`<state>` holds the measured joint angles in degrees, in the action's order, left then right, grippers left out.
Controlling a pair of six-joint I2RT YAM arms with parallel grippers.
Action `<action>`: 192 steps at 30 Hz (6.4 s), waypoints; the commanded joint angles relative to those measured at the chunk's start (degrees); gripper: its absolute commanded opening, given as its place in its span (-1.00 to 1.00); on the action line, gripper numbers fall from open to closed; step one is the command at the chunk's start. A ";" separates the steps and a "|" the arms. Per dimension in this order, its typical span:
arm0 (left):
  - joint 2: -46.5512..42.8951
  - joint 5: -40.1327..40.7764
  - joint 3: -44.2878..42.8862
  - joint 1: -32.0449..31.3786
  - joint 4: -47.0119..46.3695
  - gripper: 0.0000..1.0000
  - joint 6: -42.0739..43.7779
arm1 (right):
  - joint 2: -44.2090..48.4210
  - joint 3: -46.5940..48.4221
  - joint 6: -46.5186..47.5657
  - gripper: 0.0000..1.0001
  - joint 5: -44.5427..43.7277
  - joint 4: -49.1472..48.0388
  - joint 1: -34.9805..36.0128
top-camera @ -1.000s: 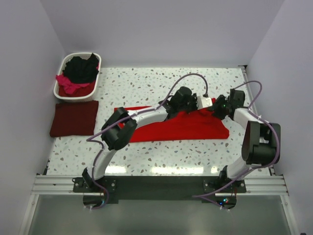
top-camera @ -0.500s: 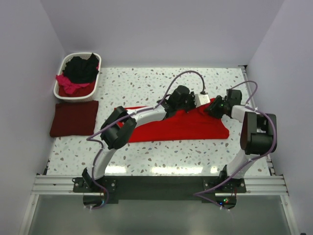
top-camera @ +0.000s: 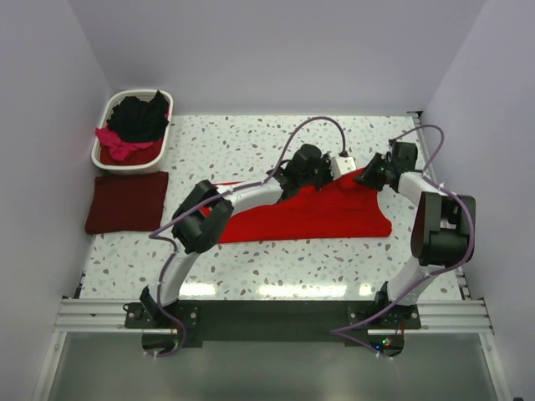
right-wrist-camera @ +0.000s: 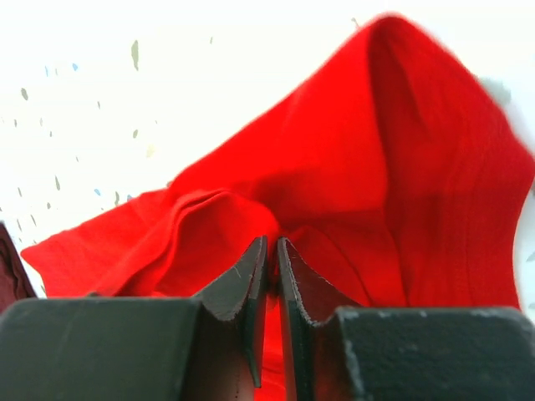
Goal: Fold and stack the t-shirts
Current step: Fold the tshirt
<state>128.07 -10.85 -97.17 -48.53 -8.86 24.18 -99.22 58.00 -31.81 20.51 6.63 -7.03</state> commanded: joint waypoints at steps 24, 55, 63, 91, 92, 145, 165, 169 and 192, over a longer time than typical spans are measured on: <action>0.95 -6.29 3.74 5.47 -11.26 -1.00 -14.08 | -8.27 19.43 20.37 -1.00 -3.20 5.14 2.63; -0.19 -5.50 6.55 7.75 -13.28 -1.00 -21.28 | -9.59 26.11 28.65 -0.97 -9.53 3.12 8.70; -0.80 -4.88 7.78 8.72 -14.60 -1.00 -23.39 | -11.43 27.17 29.35 -0.97 -10.49 3.21 9.40; -6.16 -14.72 12.87 8.89 -12.32 -1.00 -32.18 | 4.12 11.18 28.91 -0.91 -16.73 7.08 9.40; -6.51 -15.16 13.83 8.81 -12.32 -1.00 -32.53 | 4.82 9.69 29.00 -0.90 -17.78 7.08 9.49; -25.24 8.30 31.86 16.54 12.37 0.34 -46.68 | 23.37 -17.47 -4.39 0.55 -12.70 4.45 9.49; -32.43 12.88 50.65 22.43 21.09 -0.07 -66.79 | -6.67 -1.33 -6.51 -0.03 -12.79 -1.71 9.49; -41.48 5.61 63.72 22.08 17.57 -0.04 -73.30 | -17.22 15.25 -2.56 -0.02 -7.87 1.88 9.58; -65.84 21.22 54.29 15.39 28.55 0.11 -60.51 | -12.31 16.82 -3.77 0.00 2.07 -5.92 18.19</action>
<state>63.20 6.04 -38.85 -35.14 18.22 -45.84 -112.42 79.70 -31.44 20.03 7.42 10.20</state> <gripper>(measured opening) 0.558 0.522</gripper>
